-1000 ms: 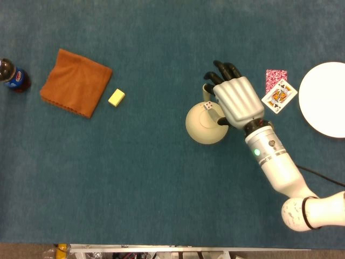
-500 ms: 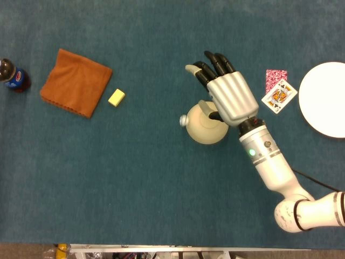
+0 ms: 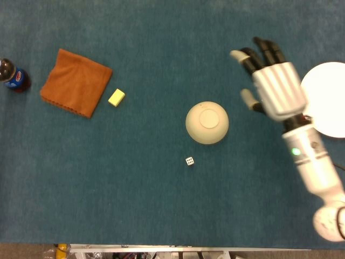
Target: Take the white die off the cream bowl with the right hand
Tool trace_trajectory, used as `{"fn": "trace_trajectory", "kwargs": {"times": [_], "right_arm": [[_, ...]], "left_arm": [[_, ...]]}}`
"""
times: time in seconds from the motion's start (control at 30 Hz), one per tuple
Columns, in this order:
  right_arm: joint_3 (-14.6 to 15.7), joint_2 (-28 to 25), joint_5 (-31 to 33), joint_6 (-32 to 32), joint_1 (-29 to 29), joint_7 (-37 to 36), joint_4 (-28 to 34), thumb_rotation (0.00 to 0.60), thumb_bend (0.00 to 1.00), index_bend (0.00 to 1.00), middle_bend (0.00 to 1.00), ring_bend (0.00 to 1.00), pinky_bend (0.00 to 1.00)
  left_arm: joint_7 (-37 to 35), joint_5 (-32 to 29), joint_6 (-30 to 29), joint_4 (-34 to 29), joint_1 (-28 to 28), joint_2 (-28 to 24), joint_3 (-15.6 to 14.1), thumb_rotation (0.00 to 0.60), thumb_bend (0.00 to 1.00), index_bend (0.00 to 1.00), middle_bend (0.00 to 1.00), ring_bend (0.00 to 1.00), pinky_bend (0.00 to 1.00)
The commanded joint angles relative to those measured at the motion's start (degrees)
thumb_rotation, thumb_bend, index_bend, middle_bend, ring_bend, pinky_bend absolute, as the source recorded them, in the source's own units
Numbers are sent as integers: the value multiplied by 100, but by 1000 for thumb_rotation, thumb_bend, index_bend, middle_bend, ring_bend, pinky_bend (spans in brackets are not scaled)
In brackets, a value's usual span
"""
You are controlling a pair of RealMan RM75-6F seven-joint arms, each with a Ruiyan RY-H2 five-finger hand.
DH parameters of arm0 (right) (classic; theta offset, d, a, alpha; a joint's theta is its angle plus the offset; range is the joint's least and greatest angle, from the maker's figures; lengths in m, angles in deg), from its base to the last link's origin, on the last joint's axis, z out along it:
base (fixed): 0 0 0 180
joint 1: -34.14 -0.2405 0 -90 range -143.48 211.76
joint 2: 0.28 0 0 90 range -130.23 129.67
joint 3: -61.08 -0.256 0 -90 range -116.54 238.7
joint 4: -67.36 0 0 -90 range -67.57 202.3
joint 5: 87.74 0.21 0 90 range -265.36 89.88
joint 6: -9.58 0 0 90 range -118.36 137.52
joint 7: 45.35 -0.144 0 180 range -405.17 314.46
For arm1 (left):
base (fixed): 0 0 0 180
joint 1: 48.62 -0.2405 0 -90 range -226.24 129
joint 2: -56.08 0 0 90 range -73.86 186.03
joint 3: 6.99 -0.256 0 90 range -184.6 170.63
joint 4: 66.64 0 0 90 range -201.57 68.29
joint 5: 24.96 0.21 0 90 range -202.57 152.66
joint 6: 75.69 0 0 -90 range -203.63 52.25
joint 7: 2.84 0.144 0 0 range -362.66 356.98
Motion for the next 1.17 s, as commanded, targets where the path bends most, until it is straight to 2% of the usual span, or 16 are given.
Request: {"fn": "trace_trajectory", "kwargs": {"times": [0.03,0.27,0.47,0.8,1.17], "right_arm": [[235,-594,-89,-345,387,146,505,600,306,181,215,58,105],[604,-1457,-430,-981,1092,-8,1093,600,306,181,215,58,105],[854,-1877,-903,-1508,1685,-356,1240,600,306,181,215,58,105],[1196,-2201,-1515,-2132,2568,-838,1292,600,306,182,215,58,105],[1140,-2246,-1750,-2051,2909,-1014,1243,600,306,185,215,58,105]], "left_arm": [[2,-3,7,-7,13,-2,12,600,336,62,83,27,31],[64,-43,148,-65,107,-3,45,600,337,62,83,27,31],[106,-67,233,-110,165,-3,61,600,337,62,83,27,31],[177,-68,280,-175,210,37,69,600,337,62,83,27,31],[288,-42,279,-240,226,53,59,600,336,62,83,27,31]]}}
